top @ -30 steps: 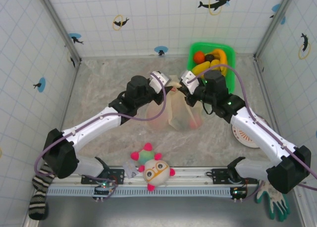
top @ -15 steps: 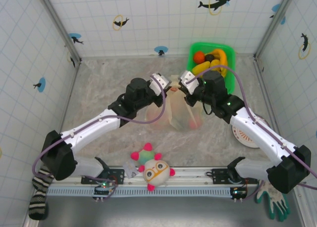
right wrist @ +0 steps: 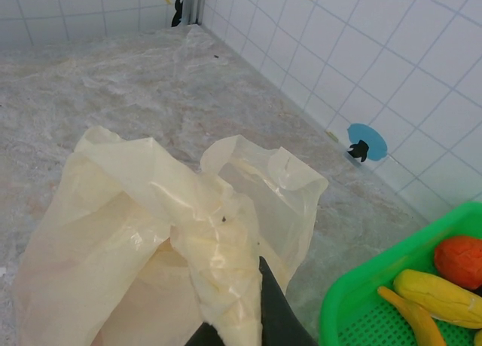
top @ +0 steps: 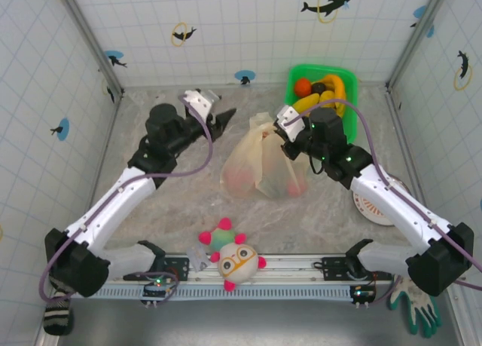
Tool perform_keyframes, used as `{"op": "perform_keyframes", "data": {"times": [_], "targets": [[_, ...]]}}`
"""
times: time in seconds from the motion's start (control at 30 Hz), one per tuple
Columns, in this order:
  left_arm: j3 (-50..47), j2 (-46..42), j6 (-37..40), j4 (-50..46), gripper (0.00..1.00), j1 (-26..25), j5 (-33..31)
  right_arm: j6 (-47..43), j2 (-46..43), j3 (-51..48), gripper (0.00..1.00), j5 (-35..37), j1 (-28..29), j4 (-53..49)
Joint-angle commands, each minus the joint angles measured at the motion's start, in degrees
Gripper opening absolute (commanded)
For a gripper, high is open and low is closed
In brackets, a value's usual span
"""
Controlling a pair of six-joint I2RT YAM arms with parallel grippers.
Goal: Place the fake fruits into the plastic bag and tie a complex knot
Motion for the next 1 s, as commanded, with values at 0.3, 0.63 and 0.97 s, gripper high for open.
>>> {"op": "perform_keyframes", "data": {"times": [0.3,0.63,0.97], "targets": [[12.91,23.99,19.79,1.81,0.62,1.09,30.28,1.00,-2.19,-2.10,0.00,-1.68,0.16,4.57],[9.28,25.31,25.03,1.74,0.68,-0.65,34.78,1.30,-2.43,-2.80,0.00,-2.92,-0.57,4.50],[4.19,23.28,24.73,4.60,0.65,-1.80,36.99,1.53,-2.44,-2.63,0.00,-3.09,-1.11,4.21]]}}
